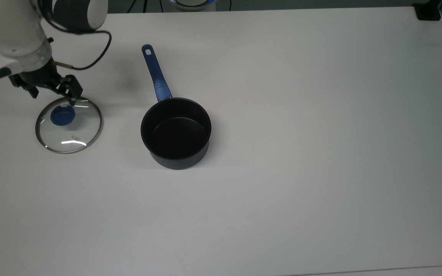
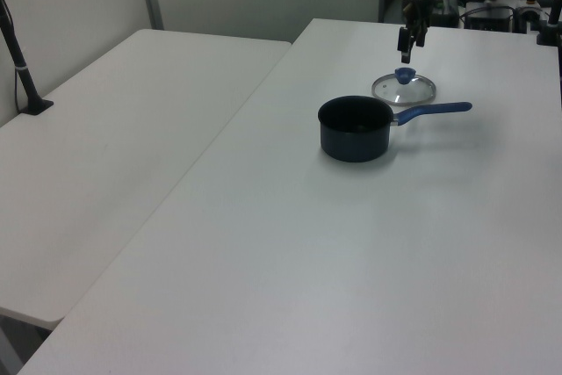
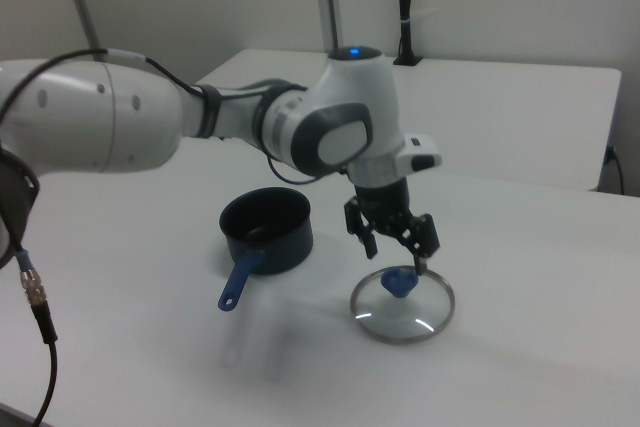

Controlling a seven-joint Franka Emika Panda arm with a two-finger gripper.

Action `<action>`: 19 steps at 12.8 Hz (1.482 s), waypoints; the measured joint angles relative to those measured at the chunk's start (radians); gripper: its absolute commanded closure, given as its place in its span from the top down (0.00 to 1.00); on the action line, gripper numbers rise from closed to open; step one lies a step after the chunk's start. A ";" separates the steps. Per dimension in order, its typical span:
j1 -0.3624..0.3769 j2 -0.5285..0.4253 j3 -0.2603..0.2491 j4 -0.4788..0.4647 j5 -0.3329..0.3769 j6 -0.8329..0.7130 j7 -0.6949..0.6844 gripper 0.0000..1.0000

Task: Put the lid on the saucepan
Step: 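Move the gripper over the glass lid and lower onto the blue knob, then close the gripper on the blue knob of the glass lid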

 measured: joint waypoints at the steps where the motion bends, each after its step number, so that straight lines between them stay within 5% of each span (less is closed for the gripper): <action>1: -0.008 0.019 0.000 0.000 0.000 0.025 -0.010 0.99; 10: 0.000 0.089 0.009 0.000 0.007 0.088 0.027 0.99; 15: 0.007 0.102 0.012 0.000 0.007 0.089 0.033 0.58; 19: 0.008 0.102 0.012 0.001 0.007 0.090 0.048 0.51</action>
